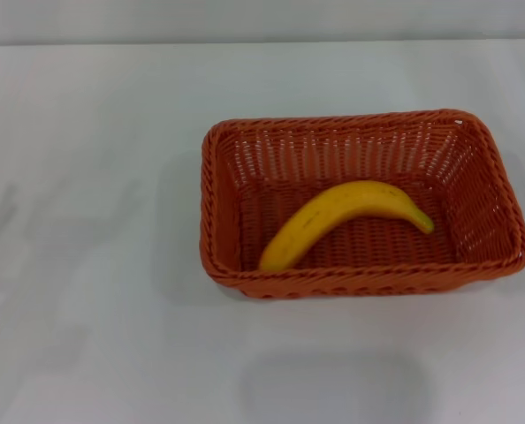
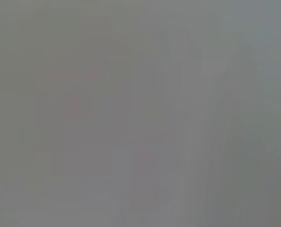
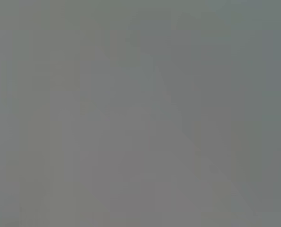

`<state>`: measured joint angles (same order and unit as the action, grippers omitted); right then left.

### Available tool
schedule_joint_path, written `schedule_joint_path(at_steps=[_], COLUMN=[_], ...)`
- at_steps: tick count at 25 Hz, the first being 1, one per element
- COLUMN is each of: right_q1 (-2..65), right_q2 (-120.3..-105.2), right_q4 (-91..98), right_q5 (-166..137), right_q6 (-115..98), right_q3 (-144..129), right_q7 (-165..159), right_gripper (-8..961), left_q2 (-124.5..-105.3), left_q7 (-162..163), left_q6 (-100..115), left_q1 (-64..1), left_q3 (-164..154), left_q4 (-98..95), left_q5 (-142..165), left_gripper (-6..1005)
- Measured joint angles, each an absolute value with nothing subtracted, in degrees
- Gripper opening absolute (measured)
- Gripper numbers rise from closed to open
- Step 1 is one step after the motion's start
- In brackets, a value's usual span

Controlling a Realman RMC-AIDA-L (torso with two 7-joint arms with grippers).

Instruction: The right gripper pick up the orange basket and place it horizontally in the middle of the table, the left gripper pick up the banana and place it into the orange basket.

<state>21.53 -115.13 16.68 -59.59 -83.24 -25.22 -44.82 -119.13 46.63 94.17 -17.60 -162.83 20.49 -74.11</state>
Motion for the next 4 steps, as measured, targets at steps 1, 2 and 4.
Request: schedule_joint_path(at_steps=[1, 2, 4], right_q1=[21.7, 21.9, 22.3], right_q2=[-115.18, -115.17, -115.13], right_q4=[15.6, 15.1, 14.9], right_q5=[-57.1, -55.6, -53.4], right_q6=[-81.9, -80.8, -78.0], right_q3=[-25.2, -25.2, -25.2], right_q7=[-42.4, -40.6, -37.2], right_gripper=[729, 729, 729], left_q2=[-119.13, -119.22, -119.23], left_q7=[45.3, 43.0, 38.4], left_q6=[93.7, 93.2, 92.8], left_q1=[-17.1, -16.1, -14.4], left_q3=[-162.8, -162.7, -162.7], left_q4=[19.7, 17.8, 13.6], left_q5=[-75.1, -77.1, -81.6], left_gripper=[894, 894, 894])
